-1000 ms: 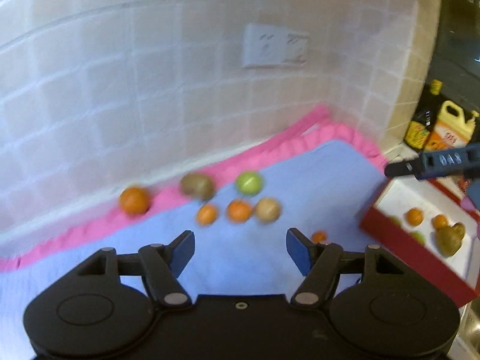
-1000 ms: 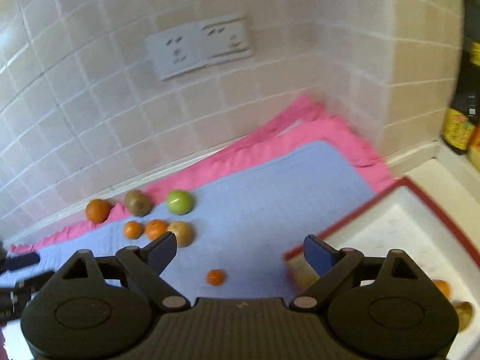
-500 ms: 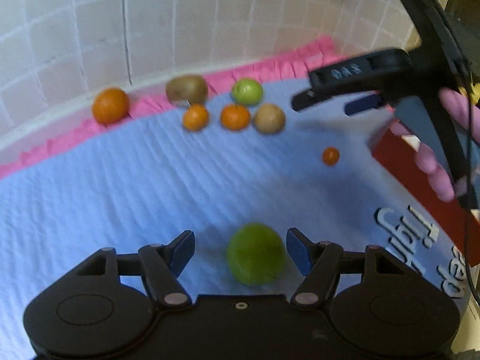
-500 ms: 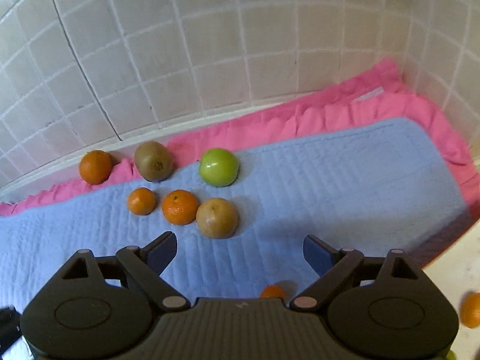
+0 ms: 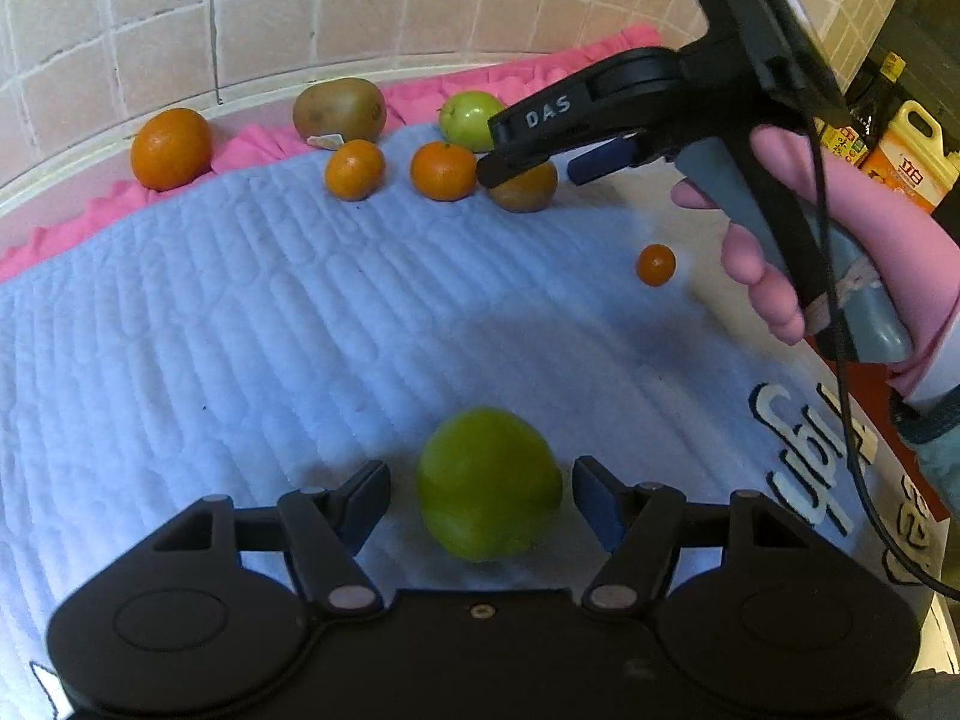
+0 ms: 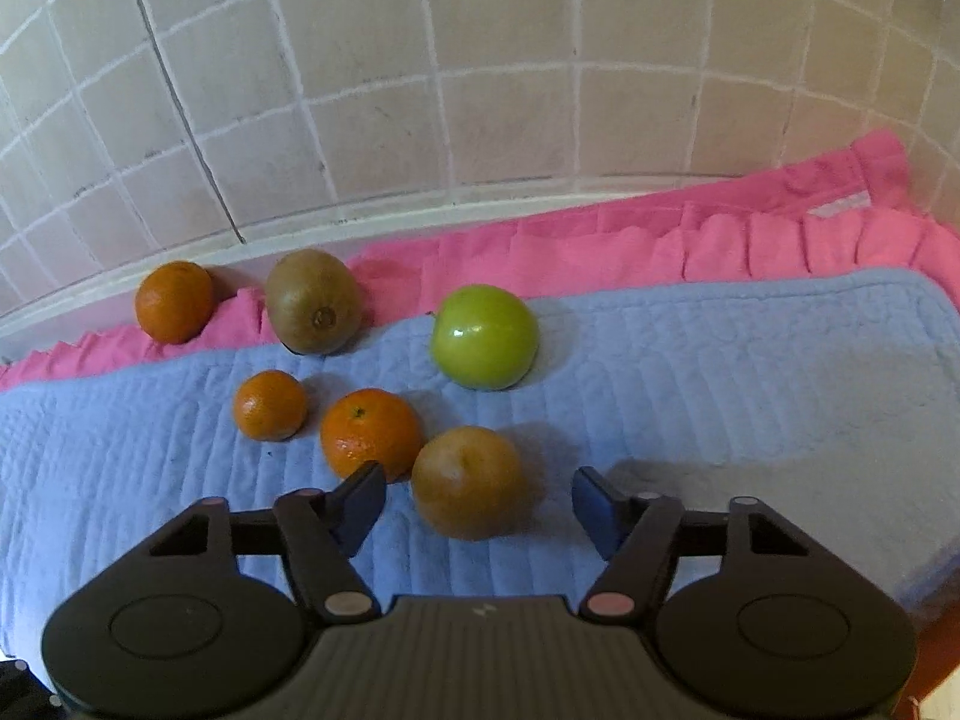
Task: Organize fruits
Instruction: 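Grasp a green apple with the left gripper while the right grasps a tan fruit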
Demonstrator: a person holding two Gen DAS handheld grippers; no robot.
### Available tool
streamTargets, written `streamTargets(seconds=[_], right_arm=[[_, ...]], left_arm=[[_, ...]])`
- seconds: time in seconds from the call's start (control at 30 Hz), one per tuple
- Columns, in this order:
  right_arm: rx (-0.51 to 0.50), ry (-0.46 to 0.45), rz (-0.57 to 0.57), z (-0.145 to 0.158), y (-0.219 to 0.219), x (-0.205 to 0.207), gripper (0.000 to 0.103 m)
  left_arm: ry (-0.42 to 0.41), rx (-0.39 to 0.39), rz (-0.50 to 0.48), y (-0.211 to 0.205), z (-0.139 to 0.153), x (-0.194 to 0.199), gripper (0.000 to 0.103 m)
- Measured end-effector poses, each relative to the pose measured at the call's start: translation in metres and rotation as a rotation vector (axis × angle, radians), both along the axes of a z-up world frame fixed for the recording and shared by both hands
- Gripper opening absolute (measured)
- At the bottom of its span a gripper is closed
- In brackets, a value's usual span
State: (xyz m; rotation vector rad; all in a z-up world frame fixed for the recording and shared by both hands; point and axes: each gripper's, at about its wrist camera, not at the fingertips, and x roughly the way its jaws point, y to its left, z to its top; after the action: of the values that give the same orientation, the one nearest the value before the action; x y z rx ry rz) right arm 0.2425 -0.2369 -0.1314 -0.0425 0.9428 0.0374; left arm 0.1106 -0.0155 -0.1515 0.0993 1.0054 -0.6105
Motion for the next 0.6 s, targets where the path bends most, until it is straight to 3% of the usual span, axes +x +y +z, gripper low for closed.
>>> streamTargets(seconds=[0.17, 0.23, 0.4, 0.6], right_arm=[[0.026, 0.01, 0.008, -0.0048, -0.0024, 0.005, 0.061], [0.037, 0.01, 0.017, -0.004, -0.0034, 0.0054, 0.054], [0.046, 0.013, 0.02, -0.0029, -0.0022, 0.0056, 0.044], [0.065, 0.006, 0.016, -0.0001, -0.0046, -0.0001, 0.041]], left_arm=[[-0.008, 0.009, 0.001, -0.0012, -0.0017, -0.0004, 0.067], [-0.009, 0.003, -0.004, -0.0007, -0.0014, 0.0006, 0.06], [-0.017, 0.001, 0.005, -0.0016, 0.0003, -0.001, 0.059], [-0.028, 0.012, 0.014, -0.0013, 0.0031, -0.0056, 0.059]])
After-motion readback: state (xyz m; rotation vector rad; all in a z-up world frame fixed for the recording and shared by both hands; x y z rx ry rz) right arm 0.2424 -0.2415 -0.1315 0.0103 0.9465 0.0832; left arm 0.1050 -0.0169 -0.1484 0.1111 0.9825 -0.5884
